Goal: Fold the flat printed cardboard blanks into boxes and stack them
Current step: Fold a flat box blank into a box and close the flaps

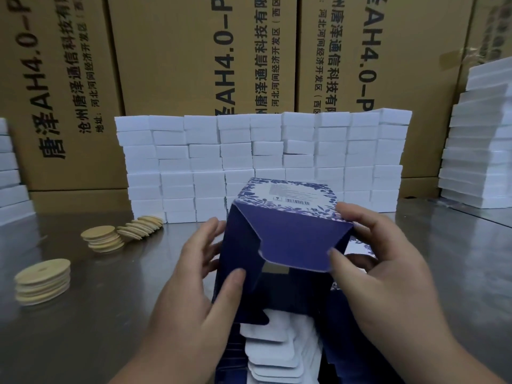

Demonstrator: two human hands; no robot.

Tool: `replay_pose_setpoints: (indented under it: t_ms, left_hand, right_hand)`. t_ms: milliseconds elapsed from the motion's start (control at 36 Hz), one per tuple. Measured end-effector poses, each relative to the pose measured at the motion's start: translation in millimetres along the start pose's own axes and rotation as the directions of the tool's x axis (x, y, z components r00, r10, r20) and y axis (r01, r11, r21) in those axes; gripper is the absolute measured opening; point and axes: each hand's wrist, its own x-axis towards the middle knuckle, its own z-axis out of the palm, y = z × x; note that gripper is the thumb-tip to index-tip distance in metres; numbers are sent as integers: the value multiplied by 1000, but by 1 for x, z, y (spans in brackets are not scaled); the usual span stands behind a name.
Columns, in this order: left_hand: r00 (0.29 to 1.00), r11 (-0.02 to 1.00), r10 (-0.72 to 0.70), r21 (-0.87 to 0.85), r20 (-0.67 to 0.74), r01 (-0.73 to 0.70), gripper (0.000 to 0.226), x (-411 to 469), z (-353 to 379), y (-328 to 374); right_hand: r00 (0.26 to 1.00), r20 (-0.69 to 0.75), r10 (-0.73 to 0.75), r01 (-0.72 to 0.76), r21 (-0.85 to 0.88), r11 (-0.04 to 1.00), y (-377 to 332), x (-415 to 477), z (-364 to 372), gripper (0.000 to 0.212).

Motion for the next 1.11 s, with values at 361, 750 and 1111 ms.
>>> replay_pose_setpoints:
  t_ms: [361,750,1111]
  left_hand:
    - [996,996,-86,25,36,85,33,4,-1,2]
    - [991,984,-137,-114,2,136,69,0,2,-9]
    - [991,990,-46,123,-125,61,63,0,3,1]
  right_hand:
    - [974,190,125,-78,-239,968,6,2,-3,33]
    - [953,272,130,-114,-74,991,16,-3,2,46]
    - [966,209,151,-133,-98,986,17,-8,4,52]
